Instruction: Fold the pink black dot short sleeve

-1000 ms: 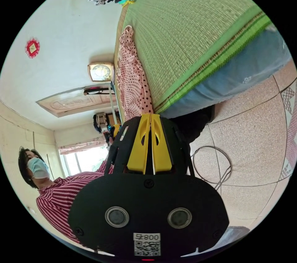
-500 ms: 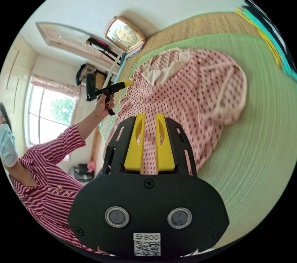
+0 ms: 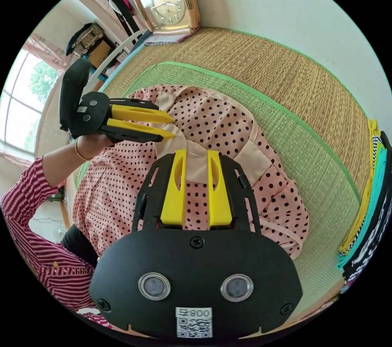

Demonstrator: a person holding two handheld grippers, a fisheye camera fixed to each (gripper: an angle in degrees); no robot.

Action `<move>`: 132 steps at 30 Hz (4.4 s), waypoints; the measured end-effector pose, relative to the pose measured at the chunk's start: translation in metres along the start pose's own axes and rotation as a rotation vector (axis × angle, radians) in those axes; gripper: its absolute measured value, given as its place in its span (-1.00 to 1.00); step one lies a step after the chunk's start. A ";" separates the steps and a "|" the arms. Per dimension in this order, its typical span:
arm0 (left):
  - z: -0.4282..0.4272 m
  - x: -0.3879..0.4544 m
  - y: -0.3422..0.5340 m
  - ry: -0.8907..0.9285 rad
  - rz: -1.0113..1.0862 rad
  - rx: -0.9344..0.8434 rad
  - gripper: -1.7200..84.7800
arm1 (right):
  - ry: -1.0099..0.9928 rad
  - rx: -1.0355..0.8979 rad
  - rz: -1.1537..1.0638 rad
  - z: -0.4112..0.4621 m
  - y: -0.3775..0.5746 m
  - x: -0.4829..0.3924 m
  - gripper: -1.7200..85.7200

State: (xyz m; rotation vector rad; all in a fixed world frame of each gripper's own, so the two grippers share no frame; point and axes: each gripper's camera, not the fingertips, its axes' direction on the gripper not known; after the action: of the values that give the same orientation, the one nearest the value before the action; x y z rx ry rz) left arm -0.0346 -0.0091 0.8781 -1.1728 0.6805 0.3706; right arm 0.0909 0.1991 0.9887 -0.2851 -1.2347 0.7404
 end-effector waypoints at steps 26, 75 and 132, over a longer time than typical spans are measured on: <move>-0.094 -0.021 0.060 0.211 -0.097 0.145 -0.90 | -0.295 0.040 -0.063 0.001 0.116 0.040 -0.96; -0.104 -0.082 -0.004 0.125 -0.329 0.163 -0.89 | -0.240 0.476 0.483 -0.187 0.213 0.109 -0.90; 0.204 0.225 -0.322 0.038 0.409 -0.011 -0.79 | -0.239 0.626 0.724 -0.259 0.316 -0.001 -0.93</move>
State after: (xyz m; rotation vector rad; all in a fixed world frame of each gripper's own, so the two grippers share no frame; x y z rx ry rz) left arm 0.3852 0.0470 1.0053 -1.0492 0.9555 0.6970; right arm 0.2181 0.4800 0.7209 -0.1171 -1.0461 1.7807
